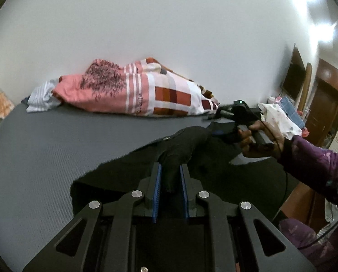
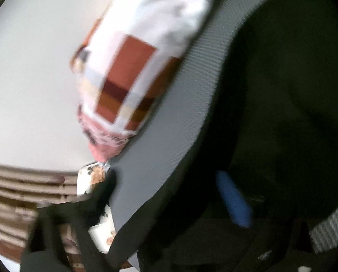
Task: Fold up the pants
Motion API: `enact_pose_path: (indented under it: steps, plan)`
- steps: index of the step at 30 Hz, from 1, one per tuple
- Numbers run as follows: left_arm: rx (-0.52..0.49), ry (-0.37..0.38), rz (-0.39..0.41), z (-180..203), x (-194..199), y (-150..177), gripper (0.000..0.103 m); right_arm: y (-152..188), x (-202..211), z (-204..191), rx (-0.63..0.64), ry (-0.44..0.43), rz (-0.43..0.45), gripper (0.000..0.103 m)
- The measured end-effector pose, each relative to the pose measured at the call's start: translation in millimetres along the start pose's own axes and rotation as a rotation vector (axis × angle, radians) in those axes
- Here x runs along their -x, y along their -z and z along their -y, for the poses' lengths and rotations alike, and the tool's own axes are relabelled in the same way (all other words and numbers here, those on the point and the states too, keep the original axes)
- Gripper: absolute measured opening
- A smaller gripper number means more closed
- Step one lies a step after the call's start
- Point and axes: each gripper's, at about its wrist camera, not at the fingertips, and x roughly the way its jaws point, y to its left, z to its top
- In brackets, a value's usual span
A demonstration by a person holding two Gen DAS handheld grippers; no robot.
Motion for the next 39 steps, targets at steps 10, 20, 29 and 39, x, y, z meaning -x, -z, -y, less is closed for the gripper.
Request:
enact_pose_path:
  steps: [10,20,29,39]
  plan:
    - [0.115,-0.072,-0.047,-41.0,12.4,6.3,0.016,63.4,46.9,-6.5,0.151,0.018,0.100,0.006]
    - [0.153,-0.128,-0.128,-44.6,44.4,47.5,0.016,219.4,122.1,41.2,0.097,0.020,0.070,0.006]
    - [0.207,-0.133,-0.190,-42.2,62.6,76.3,0.016,264.8,123.2,86.1,-0.016,0.027,0.042,0.005]
    - [0.193,-0.164,-0.198,-37.9,77.5,71.3,0.016,278.8,125.6,90.6,-0.036,0.033,0.011,0.005]
